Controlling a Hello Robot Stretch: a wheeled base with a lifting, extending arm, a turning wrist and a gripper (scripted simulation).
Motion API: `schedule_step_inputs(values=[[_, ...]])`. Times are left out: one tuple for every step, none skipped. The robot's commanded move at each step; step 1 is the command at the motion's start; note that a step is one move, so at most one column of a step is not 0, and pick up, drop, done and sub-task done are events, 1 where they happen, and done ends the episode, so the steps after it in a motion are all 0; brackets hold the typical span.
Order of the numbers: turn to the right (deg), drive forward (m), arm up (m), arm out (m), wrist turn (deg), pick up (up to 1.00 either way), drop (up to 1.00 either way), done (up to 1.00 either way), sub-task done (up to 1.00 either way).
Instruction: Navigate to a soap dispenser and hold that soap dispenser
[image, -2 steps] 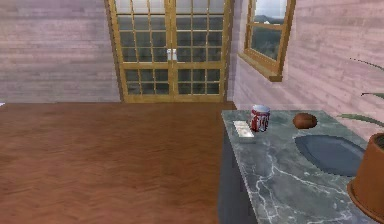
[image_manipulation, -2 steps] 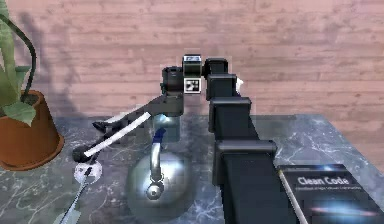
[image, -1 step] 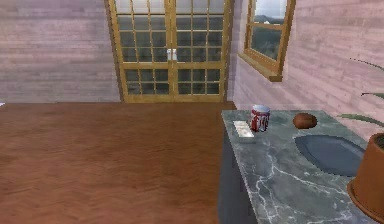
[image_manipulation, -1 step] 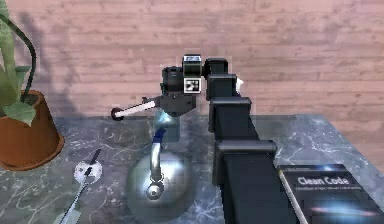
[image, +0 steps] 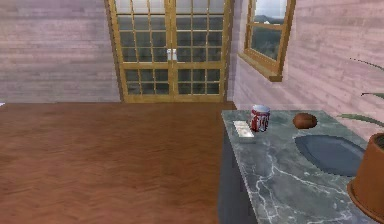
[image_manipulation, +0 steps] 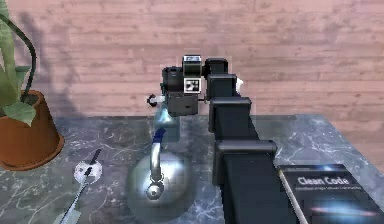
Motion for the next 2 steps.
schedule_step_inputs(values=[[0.0, 0.00, 0.00, 0.00, 0.0, 1.00, 0.00, 0.00, 0.00], [0.0, 0.00, 0.00, 0.00, 0.0, 0.00, 0.00, 1.00, 0.00]])
